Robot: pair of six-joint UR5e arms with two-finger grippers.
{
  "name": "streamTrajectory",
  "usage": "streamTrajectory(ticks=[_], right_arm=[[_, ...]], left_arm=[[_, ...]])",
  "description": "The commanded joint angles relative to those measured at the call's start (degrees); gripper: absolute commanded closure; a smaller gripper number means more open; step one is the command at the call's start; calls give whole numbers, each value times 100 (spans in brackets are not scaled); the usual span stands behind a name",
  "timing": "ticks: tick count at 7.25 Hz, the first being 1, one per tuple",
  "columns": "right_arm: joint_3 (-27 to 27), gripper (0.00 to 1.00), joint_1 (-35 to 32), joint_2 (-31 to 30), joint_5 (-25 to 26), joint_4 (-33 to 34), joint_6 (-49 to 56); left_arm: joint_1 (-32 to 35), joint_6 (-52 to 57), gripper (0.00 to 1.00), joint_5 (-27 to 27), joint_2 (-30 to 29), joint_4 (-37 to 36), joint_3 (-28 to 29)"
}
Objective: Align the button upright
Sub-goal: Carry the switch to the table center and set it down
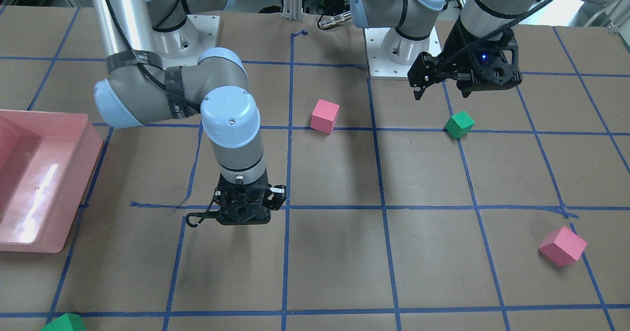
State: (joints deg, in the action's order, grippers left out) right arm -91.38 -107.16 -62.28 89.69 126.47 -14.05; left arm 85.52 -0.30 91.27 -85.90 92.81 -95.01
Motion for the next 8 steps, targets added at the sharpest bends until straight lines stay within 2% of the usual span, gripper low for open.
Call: streamTrajectory(ticks=[1,5,6,7,8], right_arm=[[-55,100,-479,277,-224,246,-88],[-266,100,-507,418,-233,264,-89],[-353,93,-516,418,-241,264,-98],[-389,80,-516,427,-250,272,-98],[-389,72,-516,410,-320,281,-98]], left_arm=[[0,3,0,14,3,0,0],[0,3,0,14,3,0,0],[0,3,0,14,3,0,8],[0,3,0,-3,-6,-9,8],[0,-14,0,23,-6,-26,17]])
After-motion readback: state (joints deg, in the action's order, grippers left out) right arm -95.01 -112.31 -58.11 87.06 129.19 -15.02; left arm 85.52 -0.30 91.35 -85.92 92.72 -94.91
